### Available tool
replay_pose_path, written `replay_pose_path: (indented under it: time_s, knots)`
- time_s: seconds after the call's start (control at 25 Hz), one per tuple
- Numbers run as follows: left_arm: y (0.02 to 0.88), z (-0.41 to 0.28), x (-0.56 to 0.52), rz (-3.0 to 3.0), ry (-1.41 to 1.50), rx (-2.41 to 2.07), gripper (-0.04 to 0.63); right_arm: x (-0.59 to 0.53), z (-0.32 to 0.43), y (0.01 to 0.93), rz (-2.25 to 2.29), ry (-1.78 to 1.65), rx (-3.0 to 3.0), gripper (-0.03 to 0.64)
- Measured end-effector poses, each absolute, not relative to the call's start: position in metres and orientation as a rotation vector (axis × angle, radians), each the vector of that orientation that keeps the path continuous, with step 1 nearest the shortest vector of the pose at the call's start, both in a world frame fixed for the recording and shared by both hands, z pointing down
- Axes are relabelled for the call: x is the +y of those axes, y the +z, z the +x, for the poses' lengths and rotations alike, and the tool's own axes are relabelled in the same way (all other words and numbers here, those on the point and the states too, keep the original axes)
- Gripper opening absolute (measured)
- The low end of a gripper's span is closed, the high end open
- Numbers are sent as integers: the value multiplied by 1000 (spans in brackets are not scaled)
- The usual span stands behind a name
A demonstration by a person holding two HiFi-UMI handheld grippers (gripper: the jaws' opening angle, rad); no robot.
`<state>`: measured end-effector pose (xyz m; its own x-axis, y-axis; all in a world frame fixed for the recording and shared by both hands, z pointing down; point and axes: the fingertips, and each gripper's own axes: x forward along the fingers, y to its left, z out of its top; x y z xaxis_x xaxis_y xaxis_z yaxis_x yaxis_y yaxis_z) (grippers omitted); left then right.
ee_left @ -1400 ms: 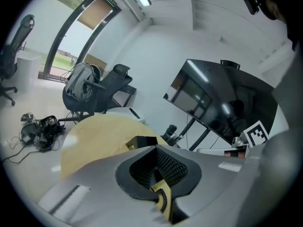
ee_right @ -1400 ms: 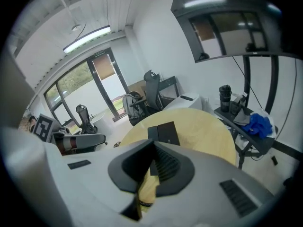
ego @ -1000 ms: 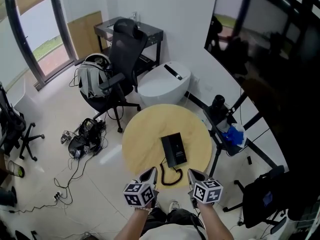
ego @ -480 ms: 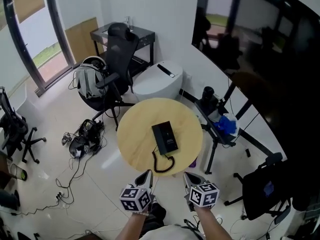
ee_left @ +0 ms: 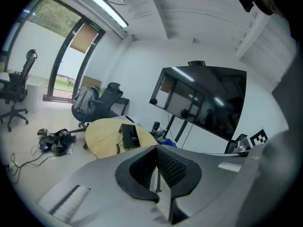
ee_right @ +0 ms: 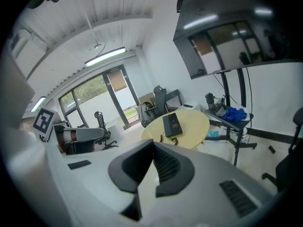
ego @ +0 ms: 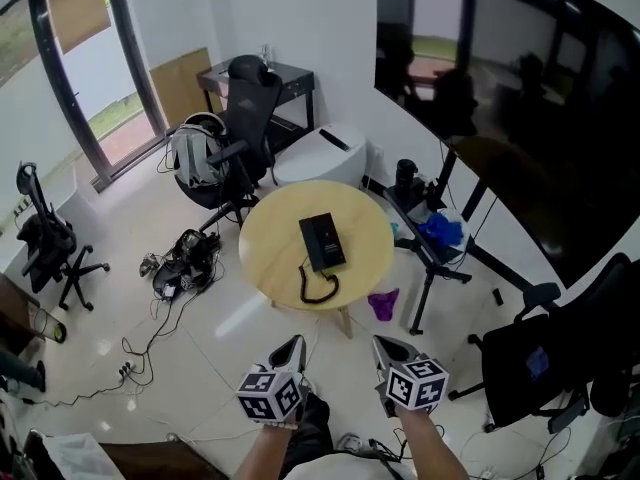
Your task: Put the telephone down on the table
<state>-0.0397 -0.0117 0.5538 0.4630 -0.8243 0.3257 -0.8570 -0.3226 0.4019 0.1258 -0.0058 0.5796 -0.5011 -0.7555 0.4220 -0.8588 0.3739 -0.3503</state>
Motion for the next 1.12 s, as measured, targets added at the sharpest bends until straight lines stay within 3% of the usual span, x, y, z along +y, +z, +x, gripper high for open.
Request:
replay_pose_path:
  time_s: [0.48,1.12]
  knots:
    - [529,-33,71,2183,79,-1431,0,69,113,544,1363,748,-2545,6]
    - [515,-34,56,2239,42,-1319,0,75,100,527,1439,742,-2522,6]
